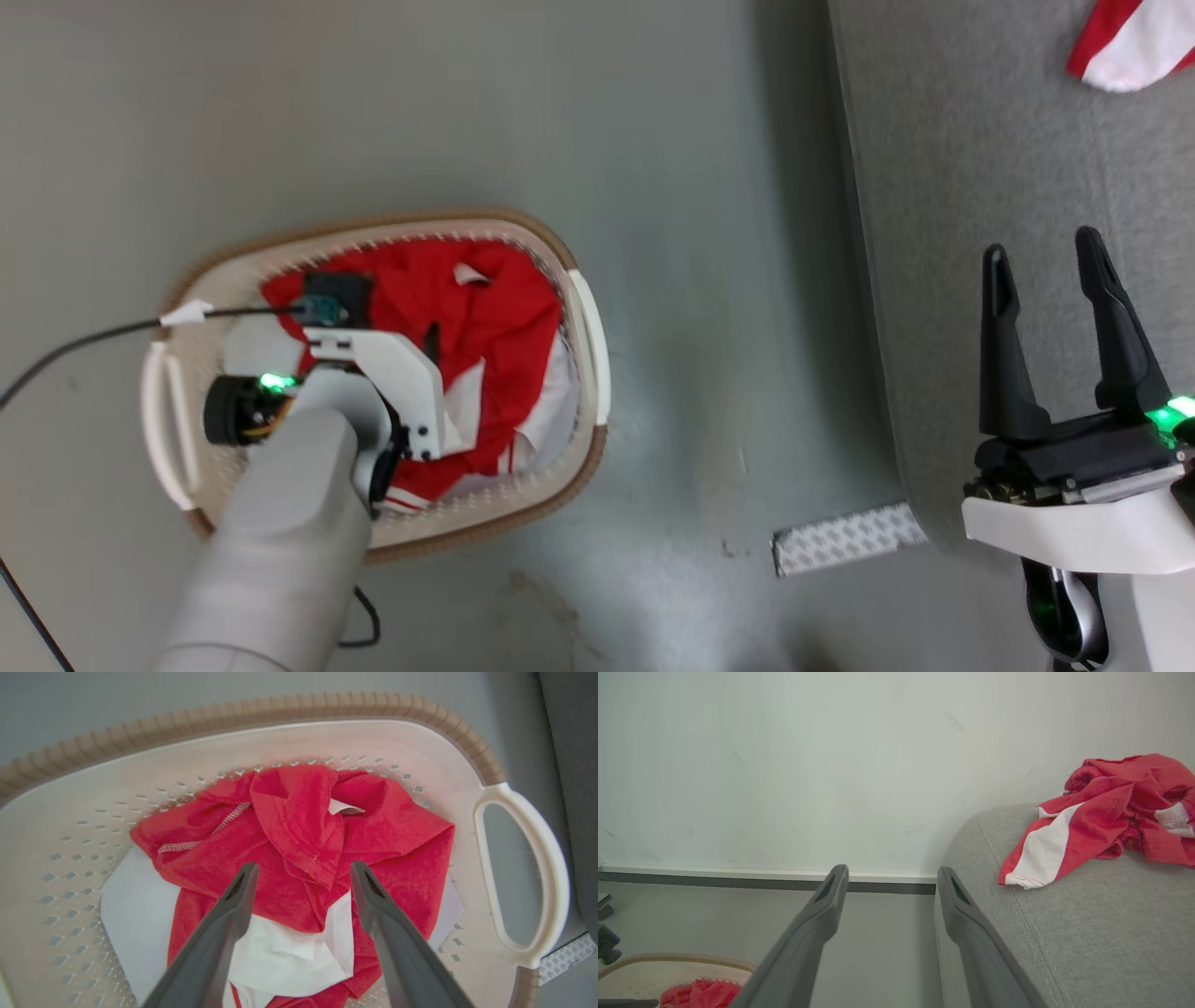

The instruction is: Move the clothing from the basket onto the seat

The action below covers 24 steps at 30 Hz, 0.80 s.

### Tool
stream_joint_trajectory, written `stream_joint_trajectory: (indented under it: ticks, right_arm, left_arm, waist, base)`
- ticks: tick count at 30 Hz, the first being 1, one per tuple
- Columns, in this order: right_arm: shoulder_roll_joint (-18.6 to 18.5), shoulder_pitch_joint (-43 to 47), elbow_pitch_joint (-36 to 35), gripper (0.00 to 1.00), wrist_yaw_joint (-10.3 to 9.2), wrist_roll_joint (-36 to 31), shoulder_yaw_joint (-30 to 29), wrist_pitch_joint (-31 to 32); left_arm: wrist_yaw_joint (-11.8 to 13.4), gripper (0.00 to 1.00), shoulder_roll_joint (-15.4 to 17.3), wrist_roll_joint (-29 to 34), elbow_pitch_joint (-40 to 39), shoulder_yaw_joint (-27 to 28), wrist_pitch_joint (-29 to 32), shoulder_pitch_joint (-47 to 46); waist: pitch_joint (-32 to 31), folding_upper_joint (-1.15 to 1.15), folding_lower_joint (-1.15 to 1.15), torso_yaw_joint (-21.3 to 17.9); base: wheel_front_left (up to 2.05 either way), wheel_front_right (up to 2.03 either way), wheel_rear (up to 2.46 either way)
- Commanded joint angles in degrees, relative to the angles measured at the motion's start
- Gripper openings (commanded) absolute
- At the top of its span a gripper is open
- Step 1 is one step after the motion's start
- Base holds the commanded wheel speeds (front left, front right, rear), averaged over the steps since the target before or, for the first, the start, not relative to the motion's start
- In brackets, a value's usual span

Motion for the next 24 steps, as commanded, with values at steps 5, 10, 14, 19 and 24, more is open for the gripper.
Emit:
stream_joint_trajectory:
  ticks: [5,10,14,19,24]
  right_arm:
    - [0.6,-2.3,-1.5,1.00,-0.14,0.6,1.3,0.0]
    - [0.8,-3.0,-1.7,1.00,-0.14,0.3,1.7,0.0]
    - [0.8,-3.2,-1.6,1.00,-0.14,0.0,1.8,0.0]
    - [0.8,-3.4,-1.7,1.00,-0.14,0.0,2.1,0.0]
    - [0.8,-3.5,-1.5,1.00,-0.15,0.2,2.5,0.0]
  left_arm:
    - [2.2,1.00,1.9,-0.3,3.1,0.7,-1.2,-5.2]
    - [3.0,1.00,2.3,-1.6,5.3,1.6,-2.9,-8.6]
    - [2.6,1.00,2.4,-2.0,6.7,1.4,-4.2,-10.7]
    - [2.5,1.00,2.3,-1.1,8.0,0.6,-5.9,-12.7]
    - [2.1,0.00,2.4,-0.2,8.8,-1.0,-9.1,-13.3]
  waist:
    - [9.5,0.00,-0.03,-3.8]
    - [11.4,0.00,-0.03,-3.8]
    - [12.1,0.00,-0.03,-3.8]
    - [13.2,0.00,-0.03,-4.1]
    - [14.0,0.00,-0.03,-4.6]
  base:
    - [0.00,0.00,0.00]
    - [0.00,0.00,0.00]
    - [0.00,0.00,0.00]
    - [0.00,0.00,0.00]
    - [0.00,0.00,0.00]
